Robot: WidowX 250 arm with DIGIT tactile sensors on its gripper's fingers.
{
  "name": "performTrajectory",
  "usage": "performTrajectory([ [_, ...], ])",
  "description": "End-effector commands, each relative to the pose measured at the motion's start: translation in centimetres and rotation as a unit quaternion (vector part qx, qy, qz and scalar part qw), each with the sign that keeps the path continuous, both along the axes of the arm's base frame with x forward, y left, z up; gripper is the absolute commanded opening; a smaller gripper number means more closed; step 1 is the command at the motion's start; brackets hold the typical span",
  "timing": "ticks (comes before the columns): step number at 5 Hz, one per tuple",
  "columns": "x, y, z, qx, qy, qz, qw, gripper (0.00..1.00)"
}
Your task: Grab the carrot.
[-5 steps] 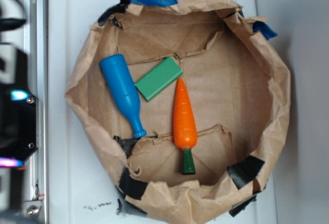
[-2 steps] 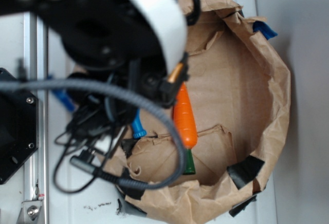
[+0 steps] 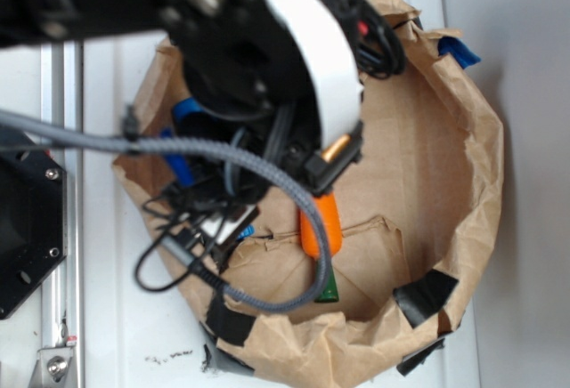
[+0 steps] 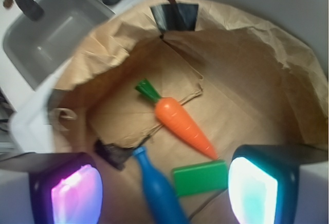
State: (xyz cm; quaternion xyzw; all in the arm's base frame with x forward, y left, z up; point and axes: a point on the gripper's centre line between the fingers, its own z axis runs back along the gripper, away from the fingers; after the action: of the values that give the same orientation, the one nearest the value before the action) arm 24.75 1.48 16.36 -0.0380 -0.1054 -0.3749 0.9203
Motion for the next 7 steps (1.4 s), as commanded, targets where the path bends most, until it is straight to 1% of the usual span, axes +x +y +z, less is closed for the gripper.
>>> performTrajectory([
  [1, 3.3, -0.8, -3.2, -0.022, -0.021, -0.015, 0.999, 1.0],
  [2, 4.1, -1.7, -5.8, -0.017, -0.006, -0.03, 0.999, 1.0],
  [3, 3.8, -2.5, -8.0, 0.02, 0.005, -0.052, 0.998, 1.0],
  [4, 2.8, -3.9, -9.4, 0.013, 0.032, -0.086, 0.996, 1.0],
  [5, 2.8, -4.4, -11.6, 0.045, 0.039, -0.092, 0.994, 1.0],
  [6, 2.8, -4.9, -13.5, 0.09, 0.041, -0.098, 0.99, 1.0],
  [7, 2.9, -4.8, -13.6, 0.087, 0.036, -0.081, 0.992, 0.0],
])
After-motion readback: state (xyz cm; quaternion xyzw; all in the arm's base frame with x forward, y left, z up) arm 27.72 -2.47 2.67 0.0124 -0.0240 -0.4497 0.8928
